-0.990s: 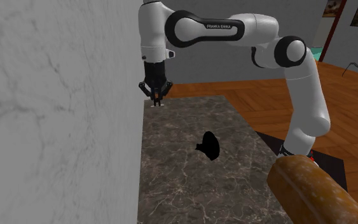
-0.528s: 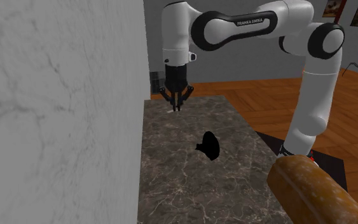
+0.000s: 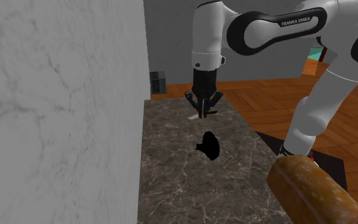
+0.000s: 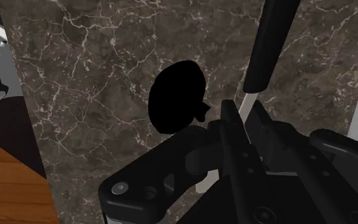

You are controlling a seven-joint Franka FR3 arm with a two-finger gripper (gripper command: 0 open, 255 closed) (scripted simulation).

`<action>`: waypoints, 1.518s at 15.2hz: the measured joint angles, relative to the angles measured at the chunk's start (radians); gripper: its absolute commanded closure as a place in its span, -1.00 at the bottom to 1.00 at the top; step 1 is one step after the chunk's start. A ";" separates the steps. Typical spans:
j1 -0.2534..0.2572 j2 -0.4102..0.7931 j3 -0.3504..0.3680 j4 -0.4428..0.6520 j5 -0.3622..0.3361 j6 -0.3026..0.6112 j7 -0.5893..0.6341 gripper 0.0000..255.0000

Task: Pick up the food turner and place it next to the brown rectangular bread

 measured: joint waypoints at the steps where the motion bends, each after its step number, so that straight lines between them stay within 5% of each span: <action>1: 0.010 -0.040 -0.005 -0.032 0.023 -0.001 -0.004 1.00; 8: 0.097 -0.305 -0.061 -0.233 0.157 -0.042 -0.032 1.00; 23: 0.116 -0.309 -0.004 -0.430 0.204 0.155 -0.047 1.00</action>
